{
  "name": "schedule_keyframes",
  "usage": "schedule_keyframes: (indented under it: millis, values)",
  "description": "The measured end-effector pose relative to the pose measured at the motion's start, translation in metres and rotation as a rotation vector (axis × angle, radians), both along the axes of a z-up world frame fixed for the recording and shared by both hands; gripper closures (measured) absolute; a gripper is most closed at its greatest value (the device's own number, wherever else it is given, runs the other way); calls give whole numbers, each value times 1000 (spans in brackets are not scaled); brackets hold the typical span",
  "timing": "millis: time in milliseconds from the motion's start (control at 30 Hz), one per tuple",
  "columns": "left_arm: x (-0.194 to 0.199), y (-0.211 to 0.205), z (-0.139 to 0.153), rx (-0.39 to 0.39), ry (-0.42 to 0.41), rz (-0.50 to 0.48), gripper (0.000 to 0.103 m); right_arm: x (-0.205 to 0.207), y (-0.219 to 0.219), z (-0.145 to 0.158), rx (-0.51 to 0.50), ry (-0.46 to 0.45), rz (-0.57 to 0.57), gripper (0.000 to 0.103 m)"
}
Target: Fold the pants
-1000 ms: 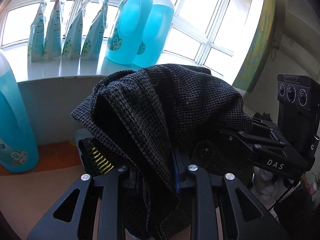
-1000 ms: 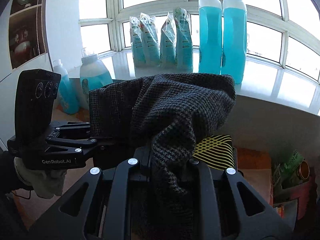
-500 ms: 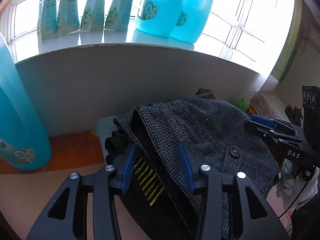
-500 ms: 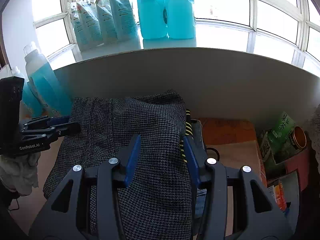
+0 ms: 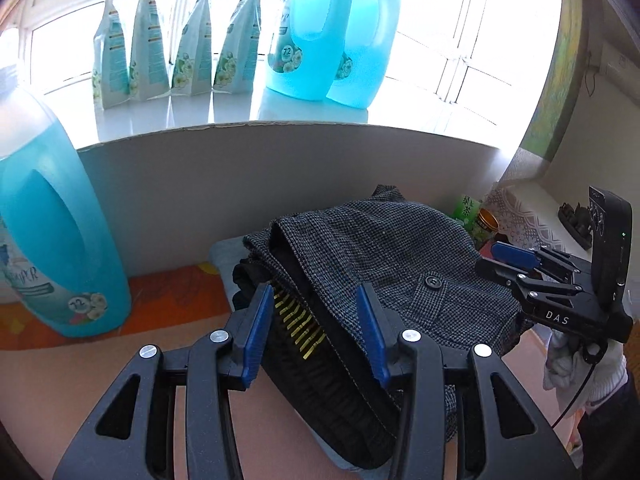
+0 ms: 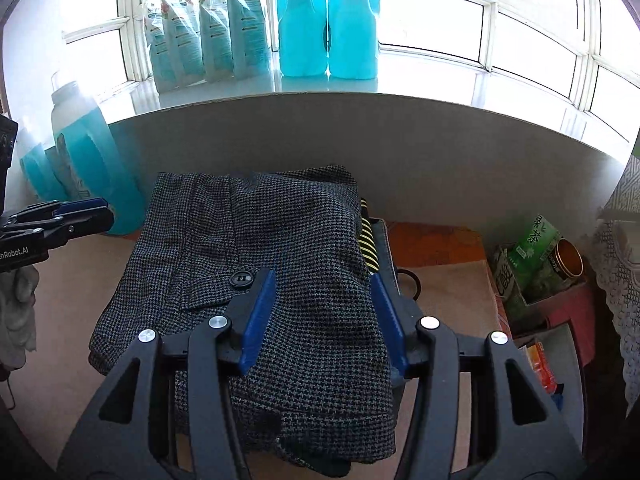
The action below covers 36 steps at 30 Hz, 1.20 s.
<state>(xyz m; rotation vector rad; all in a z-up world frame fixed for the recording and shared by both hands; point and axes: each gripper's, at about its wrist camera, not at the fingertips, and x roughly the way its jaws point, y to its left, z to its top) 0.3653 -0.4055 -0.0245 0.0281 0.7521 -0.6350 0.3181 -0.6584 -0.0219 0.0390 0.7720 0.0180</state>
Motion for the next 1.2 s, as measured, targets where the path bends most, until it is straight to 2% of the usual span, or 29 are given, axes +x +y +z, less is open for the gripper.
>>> schedule_keyframes:
  millis: [467, 567, 667, 833, 900, 1033, 1100, 1167, 1200]
  values:
    - [-68, 8, 26, 16, -88, -34, 61, -68, 22, 23, 16, -61, -22, 50]
    - [-81, 13, 28, 1, -80, -43, 61, -82, 30, 29, 15, -74, -27, 50]
    - [-97, 18, 29, 0, -84, -54, 55, -100, 41, 37, -13, -95, -38, 50]
    - [-125, 31, 32, -12, -86, -77, 55, -134, 60, 50, -29, -119, -86, 49]
    - [-137, 37, 33, -14, -92, -84, 55, -149, 70, 56, -56, -131, -114, 41]
    - [-162, 49, 37, -16, -111, -103, 55, -182, 92, 67, -65, -160, -126, 33]
    - [-174, 55, 39, -9, -129, -115, 53, -197, 104, 73, -72, -175, -128, 24]
    - [-186, 63, 42, -6, -146, -119, 42, -212, 114, 78, -94, -193, -136, 22]
    - [-192, 67, 42, -10, -152, -119, 39, -220, 119, 80, -96, -198, -138, 22]
